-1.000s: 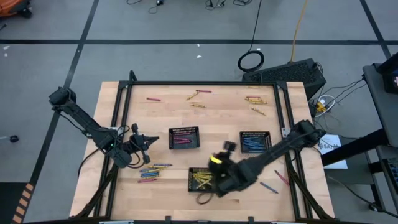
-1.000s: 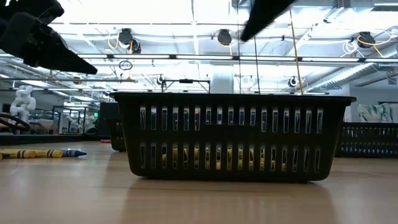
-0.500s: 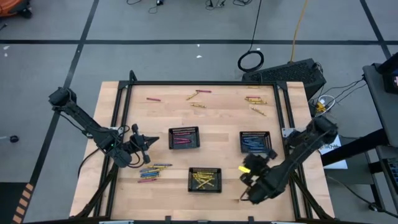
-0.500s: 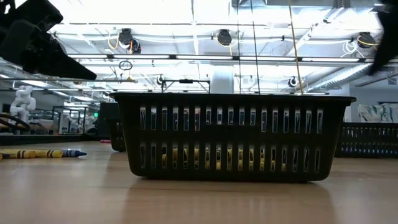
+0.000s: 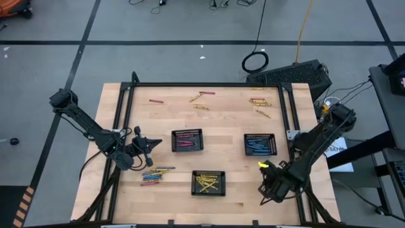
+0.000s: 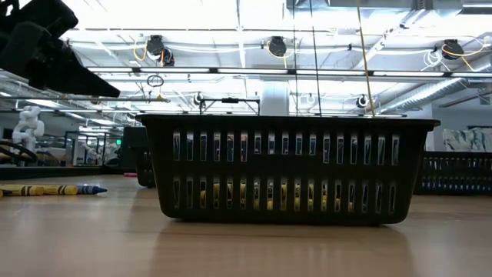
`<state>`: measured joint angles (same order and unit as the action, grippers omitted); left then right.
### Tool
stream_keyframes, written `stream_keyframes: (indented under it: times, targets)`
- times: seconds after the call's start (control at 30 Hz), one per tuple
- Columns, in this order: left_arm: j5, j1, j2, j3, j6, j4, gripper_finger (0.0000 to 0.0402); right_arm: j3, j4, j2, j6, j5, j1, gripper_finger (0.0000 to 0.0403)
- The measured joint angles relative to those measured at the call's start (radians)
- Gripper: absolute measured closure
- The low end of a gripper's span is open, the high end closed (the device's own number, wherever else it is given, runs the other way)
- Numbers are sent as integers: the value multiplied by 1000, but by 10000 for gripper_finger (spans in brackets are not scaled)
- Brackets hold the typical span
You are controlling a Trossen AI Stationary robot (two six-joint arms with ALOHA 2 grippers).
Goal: Sort crayons
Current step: Put the blue crayon into the right black bin
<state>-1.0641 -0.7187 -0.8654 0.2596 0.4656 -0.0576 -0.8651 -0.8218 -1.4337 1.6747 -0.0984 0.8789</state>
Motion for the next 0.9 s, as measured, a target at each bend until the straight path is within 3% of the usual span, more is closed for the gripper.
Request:
stream_keyframes:
  times: [0.17, 0.5, 0.67, 0.9]
  targets:
    - [0, 0, 0, 0, -1, 14, 402, 24, 86, -55, -165, 98, 8, 217]
    - [0, 0, 0, 0, -2, 24, 402, 20, 100, -164, -216, 114, 33, 245]
    - [0, 0, 0, 0, -2, 24, 402, 20, 88, -171, -222, 102, 51, 280]
    - [0, 0, 0, 0, -6, 24, 402, 28, 74, -172, -217, 75, 64, 361]
